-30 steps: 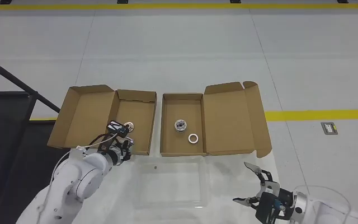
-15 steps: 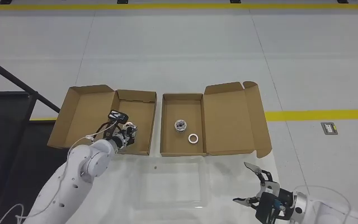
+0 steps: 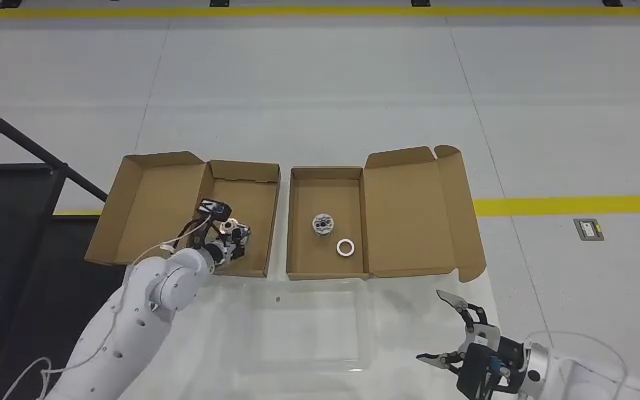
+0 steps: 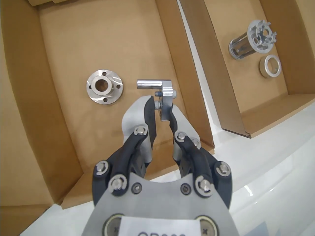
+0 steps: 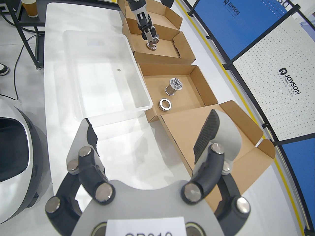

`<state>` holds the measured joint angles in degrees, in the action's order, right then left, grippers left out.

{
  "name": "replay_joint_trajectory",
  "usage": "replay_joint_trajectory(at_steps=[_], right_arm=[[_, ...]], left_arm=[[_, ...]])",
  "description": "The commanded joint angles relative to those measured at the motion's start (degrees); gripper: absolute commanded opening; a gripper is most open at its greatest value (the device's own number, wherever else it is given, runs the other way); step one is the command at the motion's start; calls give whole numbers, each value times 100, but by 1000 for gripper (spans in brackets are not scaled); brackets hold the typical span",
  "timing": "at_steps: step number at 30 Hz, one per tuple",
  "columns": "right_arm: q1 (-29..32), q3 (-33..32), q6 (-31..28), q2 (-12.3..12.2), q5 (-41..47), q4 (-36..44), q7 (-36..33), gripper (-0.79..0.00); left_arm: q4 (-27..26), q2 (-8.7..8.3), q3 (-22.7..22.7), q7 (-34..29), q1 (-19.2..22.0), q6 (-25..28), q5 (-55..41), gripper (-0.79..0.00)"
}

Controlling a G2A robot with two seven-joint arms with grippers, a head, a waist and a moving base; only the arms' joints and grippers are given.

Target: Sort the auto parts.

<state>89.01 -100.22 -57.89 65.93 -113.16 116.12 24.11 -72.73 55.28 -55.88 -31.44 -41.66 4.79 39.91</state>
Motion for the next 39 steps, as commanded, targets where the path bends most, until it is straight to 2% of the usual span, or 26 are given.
replay_joint_trajectory(at_steps=[1, 8, 11, 12, 13, 14, 16, 22, 25, 29, 33, 39], right_arm=[[0, 0, 0, 0, 0, 0, 0, 0], [0, 0, 0, 0, 0, 0, 0, 0], [0, 0, 0, 0, 0, 0, 0, 0], [0, 0, 0, 0, 0, 0, 0, 0], [0, 0, 0, 0, 0, 0, 0, 0], [0, 0, 0, 0, 0, 0, 0, 0], [0, 0, 0, 0, 0, 0, 0, 0], [0, 0, 0, 0, 0, 0, 0, 0], [0, 0, 0, 0, 0, 0, 0, 0], [0, 0, 0, 0, 0, 0, 0, 0], [0, 0, 0, 0, 0, 0, 0, 0], [0, 0, 0, 0, 0, 0, 0, 0]], left_arm=[[285, 63, 82, 46, 138, 53, -33, -785], [1315, 348, 465, 100, 681, 389, -365, -785], [1691, 477, 635, 134, 909, 500, -397, -456], [1820, 526, 694, 139, 990, 535, -404, -397], [1903, 559, 730, 145, 1044, 558, -407, -252], [1954, 579, 751, 151, 1076, 575, -406, -215], [2110, 639, 802, 168, 1177, 604, -389, -203], [2206, 679, 720, 318, 1281, 709, -345, -259], [1919, 608, 497, 389, 1168, 872, -398, -292], [1305, 450, 74, 418, 843, 1030, -485, -280], [269, 215, -606, 390, 144, 1028, -594, -256], [-1142, -5, -1420, 517, -940, 864, -643, -237]])
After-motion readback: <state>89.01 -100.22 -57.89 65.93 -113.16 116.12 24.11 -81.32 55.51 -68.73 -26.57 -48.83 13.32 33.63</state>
